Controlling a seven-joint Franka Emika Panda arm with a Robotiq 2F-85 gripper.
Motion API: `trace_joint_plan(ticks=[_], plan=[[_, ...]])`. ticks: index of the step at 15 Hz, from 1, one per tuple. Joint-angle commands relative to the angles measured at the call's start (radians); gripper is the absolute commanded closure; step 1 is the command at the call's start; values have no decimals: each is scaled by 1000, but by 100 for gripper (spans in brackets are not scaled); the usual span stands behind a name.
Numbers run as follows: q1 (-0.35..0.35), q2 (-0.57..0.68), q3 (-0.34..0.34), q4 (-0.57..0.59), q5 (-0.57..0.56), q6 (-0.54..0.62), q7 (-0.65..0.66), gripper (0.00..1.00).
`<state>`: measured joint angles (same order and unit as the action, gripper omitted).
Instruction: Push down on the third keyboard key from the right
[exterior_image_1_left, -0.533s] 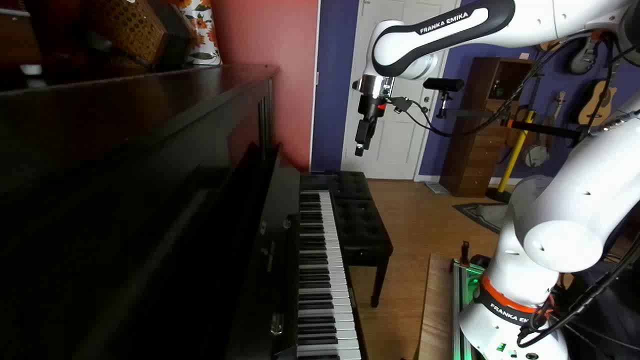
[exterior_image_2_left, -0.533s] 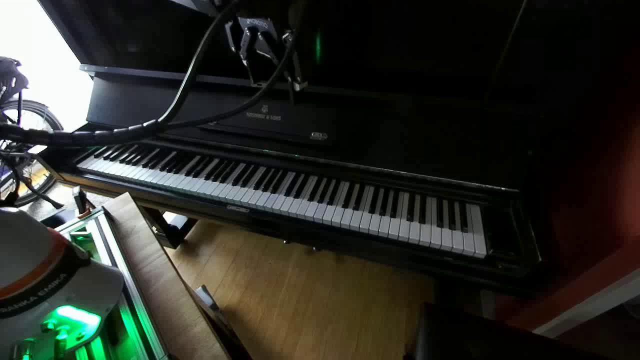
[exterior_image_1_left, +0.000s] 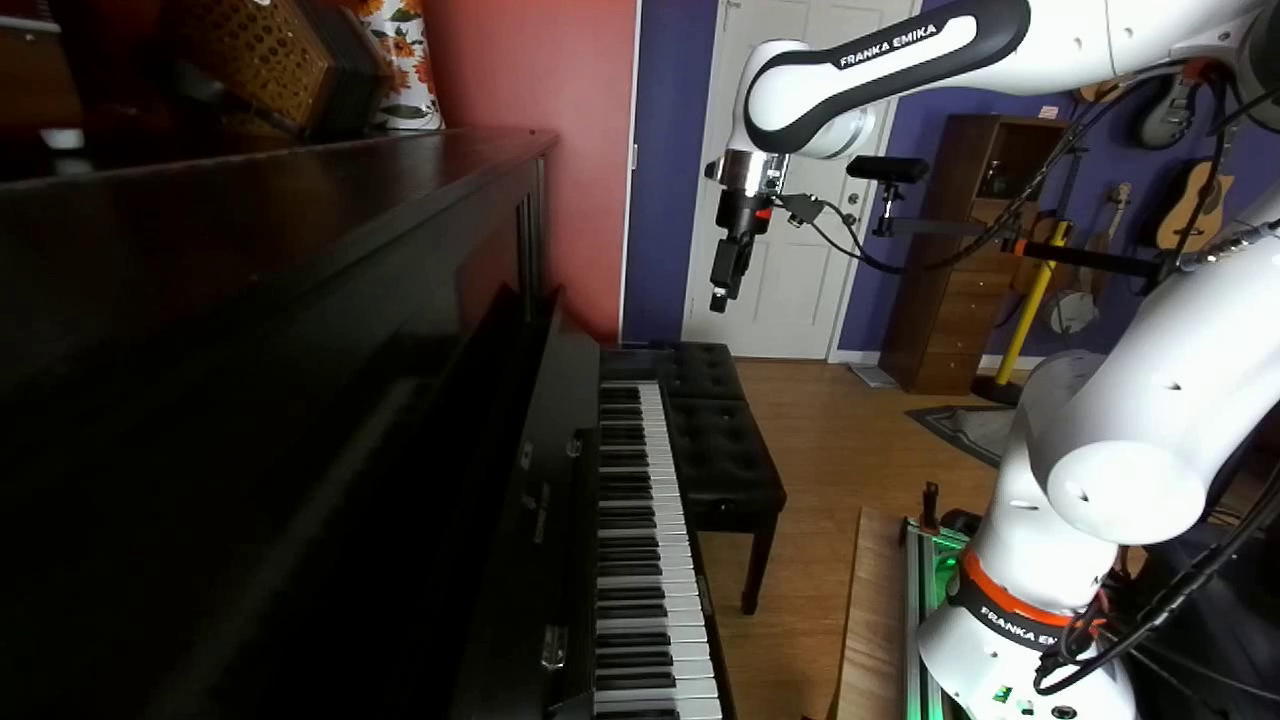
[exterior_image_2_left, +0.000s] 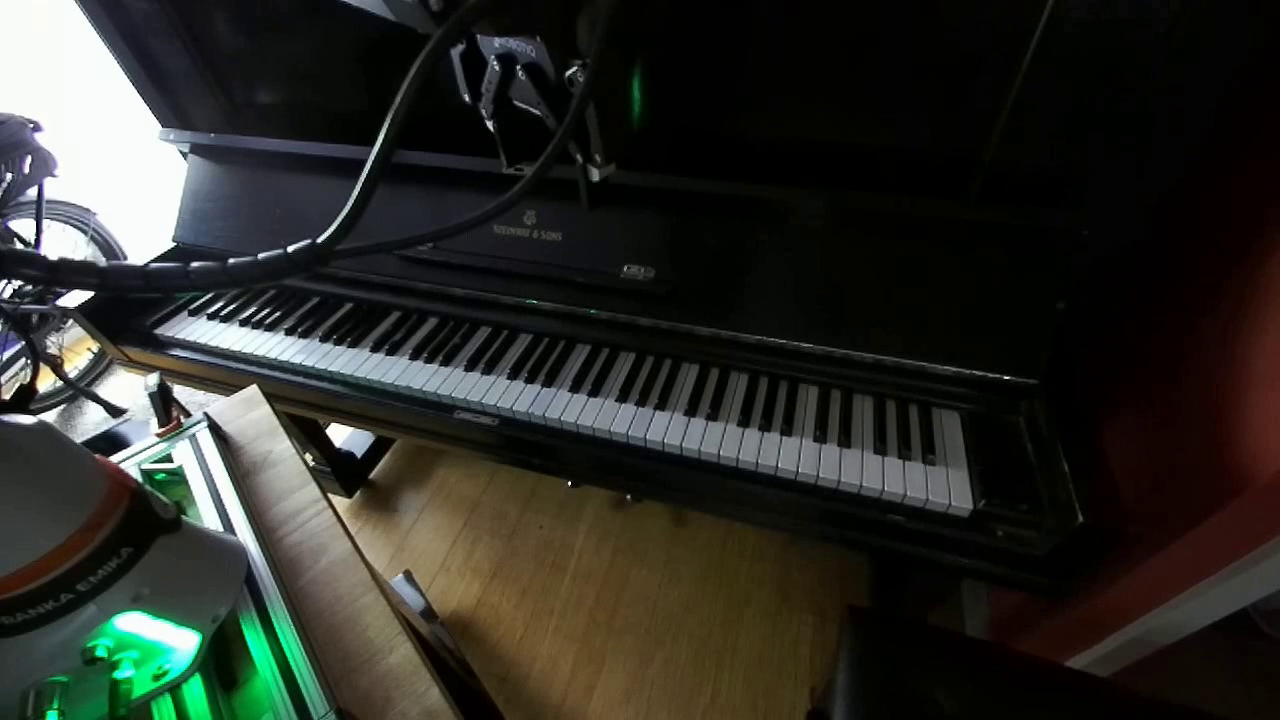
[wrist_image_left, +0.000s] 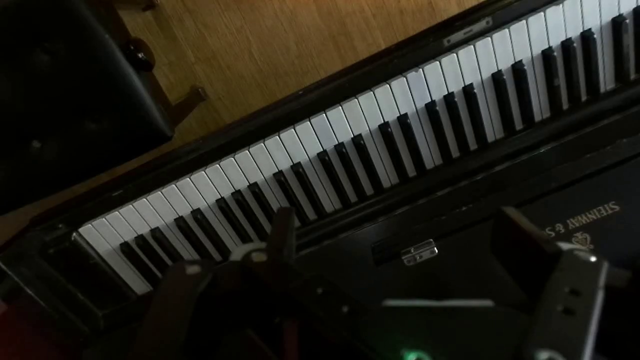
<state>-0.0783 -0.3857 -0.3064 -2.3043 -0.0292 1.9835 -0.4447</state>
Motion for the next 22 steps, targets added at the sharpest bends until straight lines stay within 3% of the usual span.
trace_joint_plan(ticks=[1, 6, 10, 11, 22], plan=[[-35, 89, -7, 61, -34, -64, -42, 0], [-88, 314, -44, 184, -155, -31, -243, 0], [-146, 461, -33, 257, -148, 75, -392, 0], [-145, 382, -12, 203, -149, 48, -326, 0], [-182, 522, -9, 299, -149, 93, -399, 0]])
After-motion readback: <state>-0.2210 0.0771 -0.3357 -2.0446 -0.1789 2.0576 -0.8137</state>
